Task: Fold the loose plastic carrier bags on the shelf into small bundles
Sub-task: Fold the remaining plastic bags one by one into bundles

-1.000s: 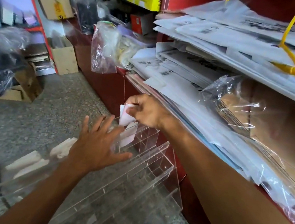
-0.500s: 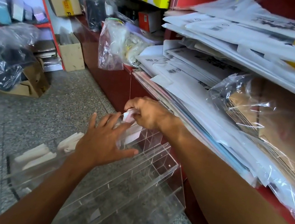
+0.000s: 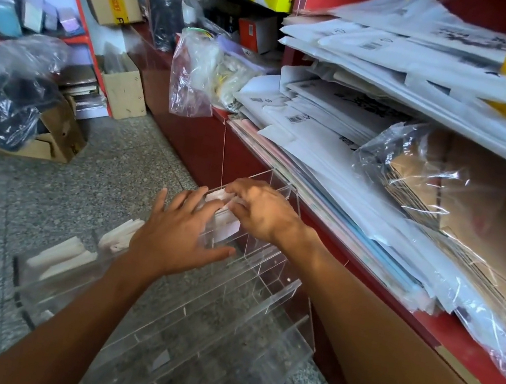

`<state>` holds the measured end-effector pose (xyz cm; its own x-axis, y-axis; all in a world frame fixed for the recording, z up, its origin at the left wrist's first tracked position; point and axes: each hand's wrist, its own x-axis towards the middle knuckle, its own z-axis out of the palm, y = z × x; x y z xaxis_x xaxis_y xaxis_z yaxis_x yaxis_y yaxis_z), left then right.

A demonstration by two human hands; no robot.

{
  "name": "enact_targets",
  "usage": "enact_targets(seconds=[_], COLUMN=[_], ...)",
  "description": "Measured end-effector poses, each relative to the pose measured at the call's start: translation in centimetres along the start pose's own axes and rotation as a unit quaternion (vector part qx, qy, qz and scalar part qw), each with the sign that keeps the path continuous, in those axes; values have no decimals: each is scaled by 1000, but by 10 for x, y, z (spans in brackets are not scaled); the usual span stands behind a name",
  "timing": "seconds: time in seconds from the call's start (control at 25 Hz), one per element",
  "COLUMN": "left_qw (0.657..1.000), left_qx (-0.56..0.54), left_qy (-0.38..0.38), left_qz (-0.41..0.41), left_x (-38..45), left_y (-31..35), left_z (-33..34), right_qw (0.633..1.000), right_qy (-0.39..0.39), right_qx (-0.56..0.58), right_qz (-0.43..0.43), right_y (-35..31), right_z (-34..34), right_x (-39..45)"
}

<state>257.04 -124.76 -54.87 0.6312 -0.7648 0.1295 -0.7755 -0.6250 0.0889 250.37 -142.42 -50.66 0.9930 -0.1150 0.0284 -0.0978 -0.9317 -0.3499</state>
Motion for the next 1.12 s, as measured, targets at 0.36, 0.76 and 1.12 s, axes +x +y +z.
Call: enact_targets(seconds=[0.36, 0.76, 1.12], left_qw=[997, 915, 869], left_qx=[-24, -122, -96], left_qy=[69, 105, -6], left_qz=[34, 371, 486], left_x=[-17, -17, -31], left_y=[32, 313, 524], left_z=[1, -26, -14], right_qw=[987, 928, 842], right_qy=[125, 225, 196], right_qx=[-60, -127, -66], right_qz=[81, 270, 499], right_y=[45, 96, 154], right_z=[-40, -90, -84], right_x=[-179, -442, -627])
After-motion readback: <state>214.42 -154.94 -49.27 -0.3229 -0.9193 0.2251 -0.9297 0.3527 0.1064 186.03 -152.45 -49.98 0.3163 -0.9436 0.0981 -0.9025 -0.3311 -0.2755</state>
